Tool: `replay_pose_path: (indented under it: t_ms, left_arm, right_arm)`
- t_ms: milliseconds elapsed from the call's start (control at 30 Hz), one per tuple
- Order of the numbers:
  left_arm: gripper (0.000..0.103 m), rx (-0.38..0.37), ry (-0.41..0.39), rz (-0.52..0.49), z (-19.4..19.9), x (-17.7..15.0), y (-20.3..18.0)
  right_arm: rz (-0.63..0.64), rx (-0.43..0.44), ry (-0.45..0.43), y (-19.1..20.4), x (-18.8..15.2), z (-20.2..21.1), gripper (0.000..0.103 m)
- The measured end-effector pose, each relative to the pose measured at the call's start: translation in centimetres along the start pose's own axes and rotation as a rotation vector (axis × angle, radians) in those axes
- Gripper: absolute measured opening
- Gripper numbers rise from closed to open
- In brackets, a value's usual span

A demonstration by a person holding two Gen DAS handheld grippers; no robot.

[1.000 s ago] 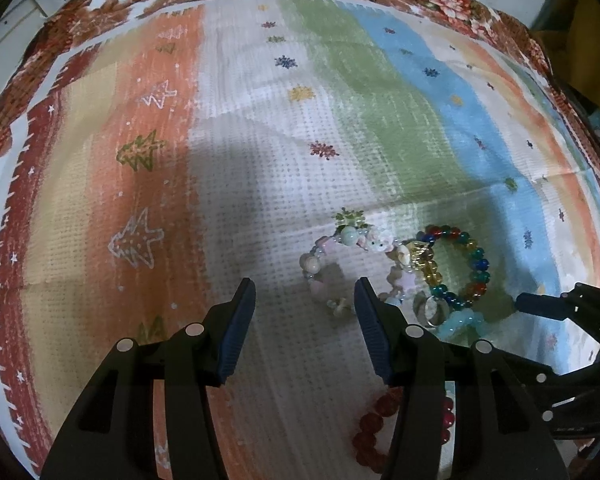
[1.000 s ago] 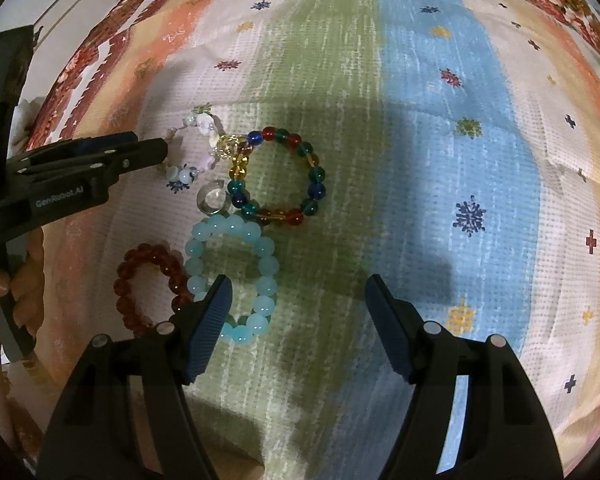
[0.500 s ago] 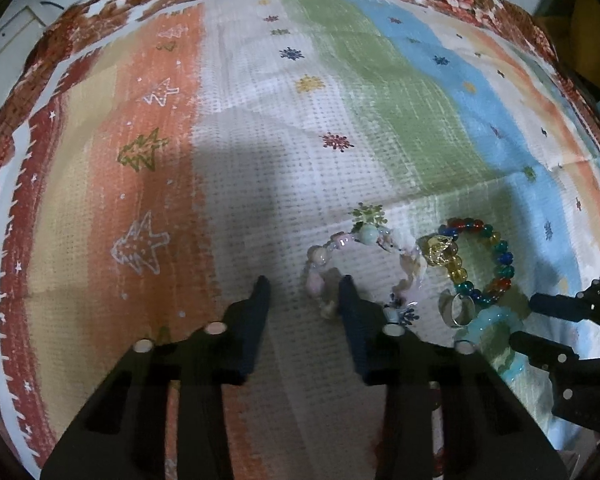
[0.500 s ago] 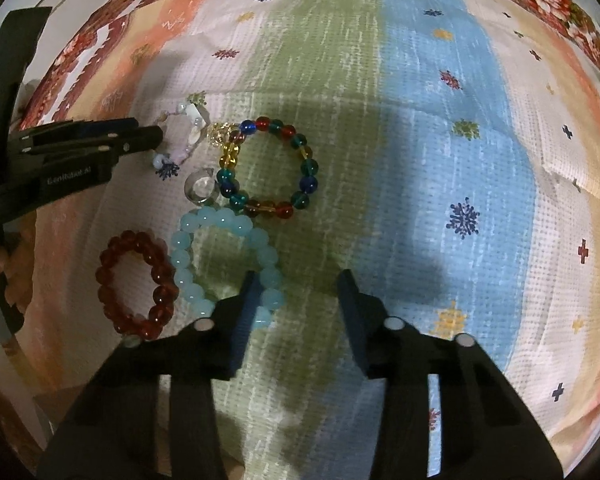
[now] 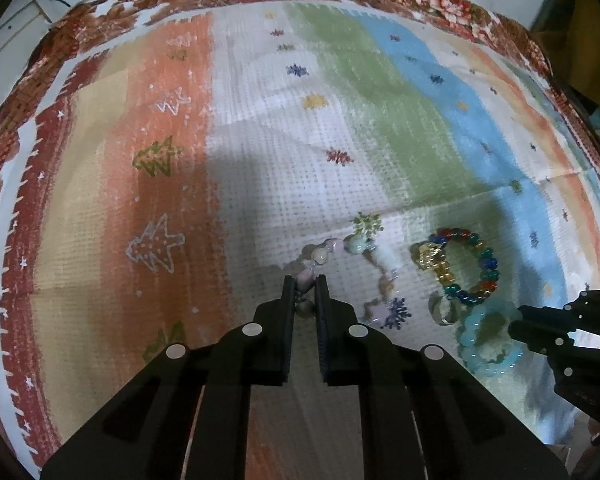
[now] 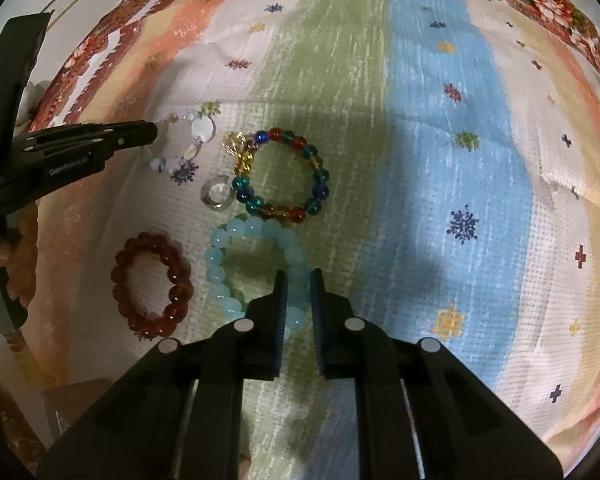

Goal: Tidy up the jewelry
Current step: 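Close left gripper on white bead bracelet while right gripper closes on light blue bracelet, then lift and carry both held bracelets over the open silver tin box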

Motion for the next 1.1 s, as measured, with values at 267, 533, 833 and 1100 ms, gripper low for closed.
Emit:
replay_pose_path:
  t_ms: [267, 533, 833, 1100]
  left_arm:
    - [0.009, -0.030, -0.043, -0.003, 2.3, 0.0, -0.8]
    - [0.009, -0.037, -0.067, 0.004, 3.7, -0.3, -1.0]
    - [0.009, -0.051, -0.094, 0.015, 5.6, -0.8, -1.1]
    - [0.009, -0.056, -0.115, 0.024, 7.1, -1.3, -1.2]
  right_arm:
    - [0.014, 0.006, -0.039, 0.0, -0.1, 1.2, 0.013]
    - [0.014, 0.013, -0.070, 0.7, 0.3, 2.6, 0.013]
    - [0.004, 0.011, -0.098, 1.1, 0.0, 3.9, 0.013]
    - [-0.002, 0.023, -0.122, 1.4, -0.3, 5.1, 0.013]
Point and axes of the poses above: each gripper's, at about its wrist camera, not at the fingertips, and z roughly against the way its jaws point, y to its left, x to its top, the point moved 6 cm from there along -z, roughly the way its jaws point, and after that the axes turned 3 degrees about x, right-handed, at the moved point
